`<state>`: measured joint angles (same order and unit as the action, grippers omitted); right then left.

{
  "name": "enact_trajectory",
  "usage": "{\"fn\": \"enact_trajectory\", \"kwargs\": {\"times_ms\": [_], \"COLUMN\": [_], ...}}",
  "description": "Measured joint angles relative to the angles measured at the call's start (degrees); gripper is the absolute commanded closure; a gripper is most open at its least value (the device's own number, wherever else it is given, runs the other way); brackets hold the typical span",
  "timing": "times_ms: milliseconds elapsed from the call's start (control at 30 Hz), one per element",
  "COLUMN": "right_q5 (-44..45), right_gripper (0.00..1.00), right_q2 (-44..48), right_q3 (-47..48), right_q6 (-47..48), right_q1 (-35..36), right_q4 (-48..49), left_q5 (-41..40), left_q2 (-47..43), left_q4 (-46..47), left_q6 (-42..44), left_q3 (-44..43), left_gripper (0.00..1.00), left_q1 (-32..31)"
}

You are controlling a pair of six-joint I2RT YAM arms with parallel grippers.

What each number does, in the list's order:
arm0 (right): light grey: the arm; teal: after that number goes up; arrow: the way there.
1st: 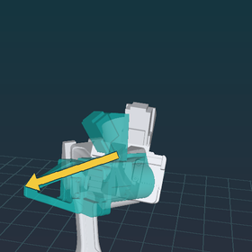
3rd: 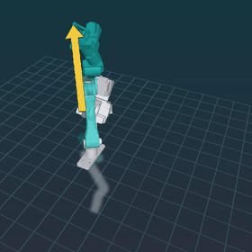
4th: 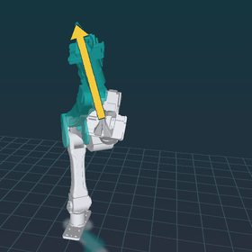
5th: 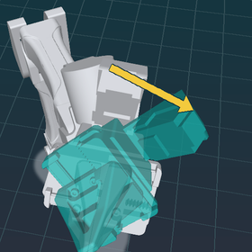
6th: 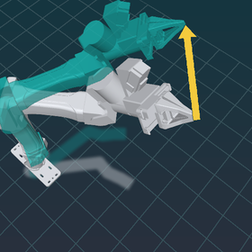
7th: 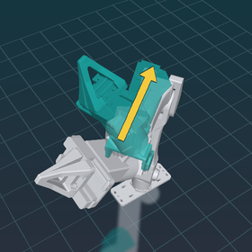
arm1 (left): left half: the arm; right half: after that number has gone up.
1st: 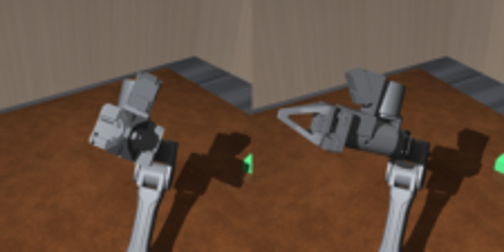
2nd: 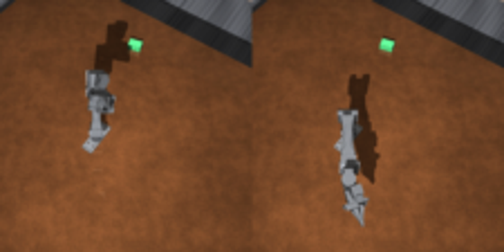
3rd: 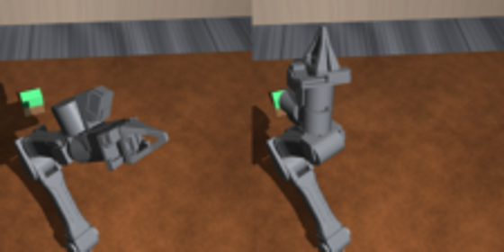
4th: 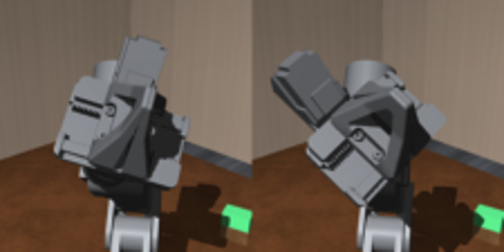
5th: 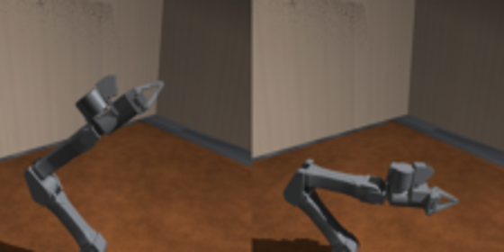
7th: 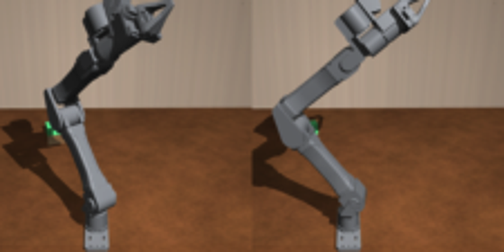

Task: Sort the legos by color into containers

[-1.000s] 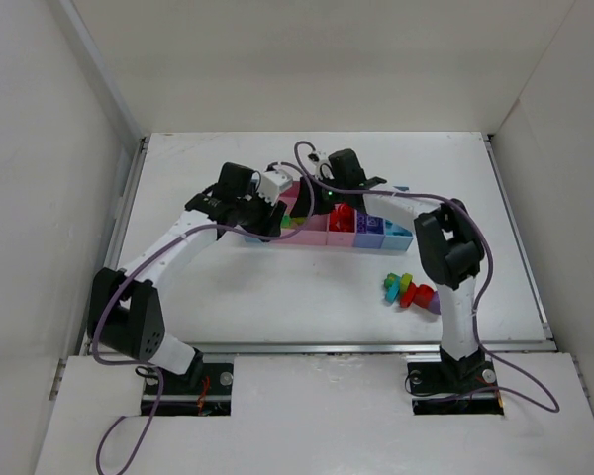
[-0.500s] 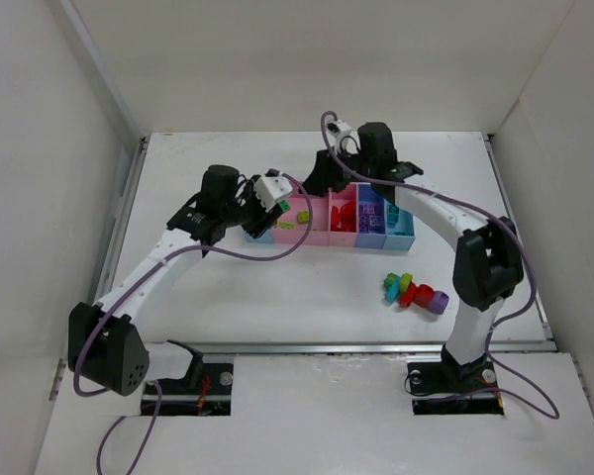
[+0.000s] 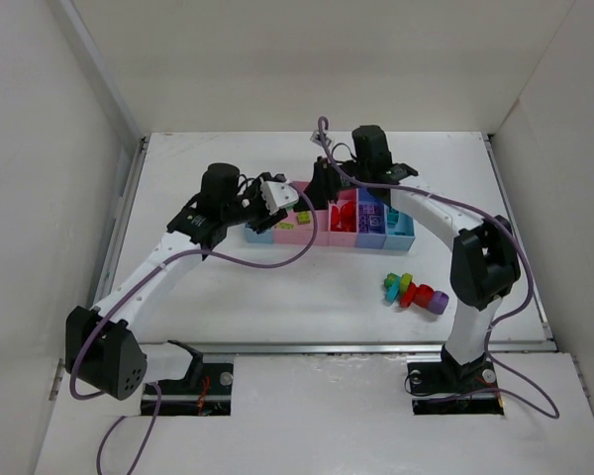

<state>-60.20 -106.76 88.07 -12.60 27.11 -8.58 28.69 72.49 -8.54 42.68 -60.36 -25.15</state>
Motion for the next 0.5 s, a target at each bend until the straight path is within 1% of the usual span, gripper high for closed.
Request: {"fn": "enact_trajectory", "kwargs": {"times_ms": [200,267,333,367,433,467,500], "right_q5": [-2.99,-3.61,-4.13,-4.26,-4.74,-5.31,-5.88], "right_gripper": [0.42,0.48,0.57,0.65,0.76,0.85,0.89], "right_q2": [-0.07,-0.20,-0.48,-0.72,-1.27,-1.53,-1.79], "right_q3": [0.63,1.07,1.64,2.05,2.62,2.97,3.21], "right_q6": [-0.04,-0.11,-0.26,-0.31,-0.72,-1.03,-1.27], "right_q1": [0.42,0.42,0.55,0.68,0.74,0.74,0.83], "right_q4": [0.00,0.00,0.02,0.07,0.02,-0.09,-0.09], "left_q5": [0.55,0.76,0.90,0.90,0.79,0.37,0.15], "left_q2": [0.00,0.00,0.00,0.00,-0.07,-0.07,-0.07], "left_q4": [0.13,0.15,0.15,0.15,0.09,0.13,0.11], "left_q6": [0.55,0.61,0.59,0.59,0.66,0.76,0.79], "left_q3": [0.00,0.00,0.00,0.00,0.00,0.00,0.00], "left_gripper": [1.00,1.00,1.00,1.00,1.00,1.00,1.00], "left_q1": [-0.70,-0.70,-0.74,-0.74,-0.63,-0.61,-0.50]}}
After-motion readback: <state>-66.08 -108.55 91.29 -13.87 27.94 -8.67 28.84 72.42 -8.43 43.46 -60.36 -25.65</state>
